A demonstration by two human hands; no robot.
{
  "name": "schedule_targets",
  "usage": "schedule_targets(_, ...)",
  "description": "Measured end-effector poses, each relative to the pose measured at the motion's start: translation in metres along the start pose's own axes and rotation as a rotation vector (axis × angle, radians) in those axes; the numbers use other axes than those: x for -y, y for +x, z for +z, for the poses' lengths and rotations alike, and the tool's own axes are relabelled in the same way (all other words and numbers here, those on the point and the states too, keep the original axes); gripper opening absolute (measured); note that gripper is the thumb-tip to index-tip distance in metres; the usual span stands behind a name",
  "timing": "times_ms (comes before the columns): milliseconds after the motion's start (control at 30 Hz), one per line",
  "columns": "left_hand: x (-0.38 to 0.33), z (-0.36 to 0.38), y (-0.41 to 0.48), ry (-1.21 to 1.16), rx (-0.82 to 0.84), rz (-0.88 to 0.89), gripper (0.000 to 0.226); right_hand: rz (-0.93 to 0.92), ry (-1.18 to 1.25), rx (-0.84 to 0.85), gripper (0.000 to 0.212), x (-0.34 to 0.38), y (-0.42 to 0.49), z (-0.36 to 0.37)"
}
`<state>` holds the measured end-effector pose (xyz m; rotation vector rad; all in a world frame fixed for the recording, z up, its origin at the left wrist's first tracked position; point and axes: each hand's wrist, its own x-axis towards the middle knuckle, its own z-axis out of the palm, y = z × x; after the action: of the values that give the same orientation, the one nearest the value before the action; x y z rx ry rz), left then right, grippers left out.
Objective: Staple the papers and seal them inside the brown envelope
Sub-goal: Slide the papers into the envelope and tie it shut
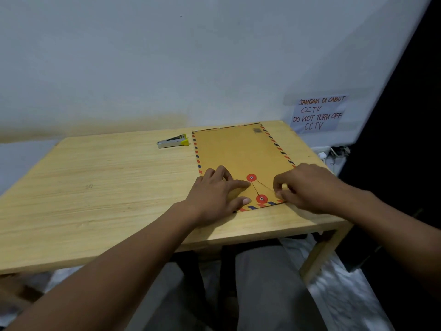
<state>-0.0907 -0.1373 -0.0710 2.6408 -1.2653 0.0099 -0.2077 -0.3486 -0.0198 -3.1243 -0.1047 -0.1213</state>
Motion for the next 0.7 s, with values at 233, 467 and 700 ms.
schedule_targets(233, -0.001, 0.006, -0.003, -0.066, -0.036, -0.035, 0.056, -0.134, -0.224, -0.063, 0.021, 0.015, -0.017, 0.023)
schedule_targets(467, -0.002, 0.008, -0.004, -0.131, -0.086, -0.064, 0.059, -0.16, -0.011, -0.054, 0.023, 0.029, -0.015, 0.025)
schedule_targets(700, 0.007, -0.012, -0.006, -0.386, -0.012, -0.09, 0.036, -0.165, 0.126, -0.011, 0.012, 0.035, 0.009, 0.025)
